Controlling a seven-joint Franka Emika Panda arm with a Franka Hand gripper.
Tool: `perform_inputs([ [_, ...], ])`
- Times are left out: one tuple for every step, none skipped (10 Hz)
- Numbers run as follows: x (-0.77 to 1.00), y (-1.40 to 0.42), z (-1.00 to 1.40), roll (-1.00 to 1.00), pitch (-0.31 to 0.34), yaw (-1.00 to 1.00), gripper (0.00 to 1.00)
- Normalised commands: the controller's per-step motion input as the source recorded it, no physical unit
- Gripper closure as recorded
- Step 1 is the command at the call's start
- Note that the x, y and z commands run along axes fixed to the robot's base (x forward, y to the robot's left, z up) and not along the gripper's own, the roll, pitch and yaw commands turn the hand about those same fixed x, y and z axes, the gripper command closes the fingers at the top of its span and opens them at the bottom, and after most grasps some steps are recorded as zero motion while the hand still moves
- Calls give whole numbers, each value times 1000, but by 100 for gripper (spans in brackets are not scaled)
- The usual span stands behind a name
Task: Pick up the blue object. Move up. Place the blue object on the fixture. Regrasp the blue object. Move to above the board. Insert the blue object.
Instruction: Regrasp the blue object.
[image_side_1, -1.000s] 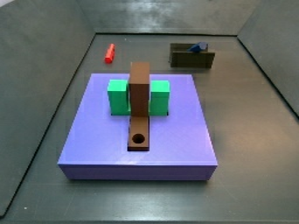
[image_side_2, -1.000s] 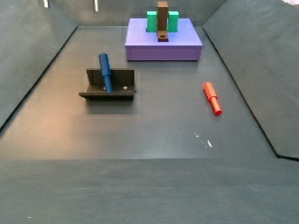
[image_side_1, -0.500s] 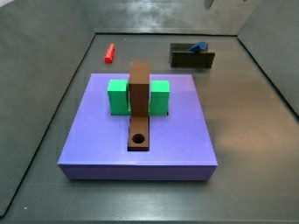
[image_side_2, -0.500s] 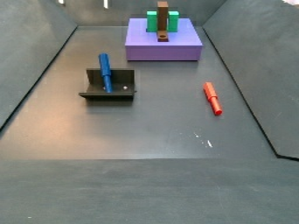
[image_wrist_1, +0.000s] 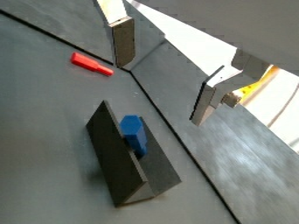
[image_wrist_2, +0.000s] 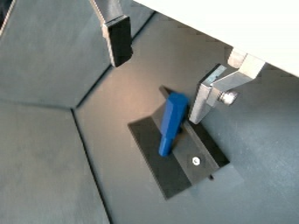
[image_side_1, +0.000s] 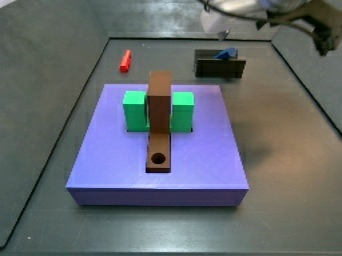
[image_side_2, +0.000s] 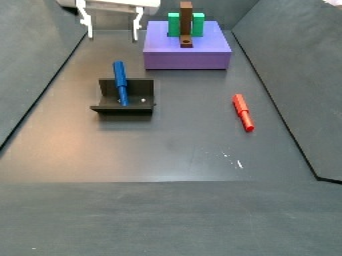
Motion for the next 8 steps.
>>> perform_inputs([
  [51,0,-54,346,174,377,0],
  [29,0,-20,0,0,0,0],
  [6,0,-340,0,43,31,0],
  [131,26,-457,6,474,31,0],
  [206,171,-411,0,617,0,0],
  [274,140,-306,0,714,0,0],
  [383,137,-71,-37,620,0,0],
  [434,83,0,-26,417,63,0],
])
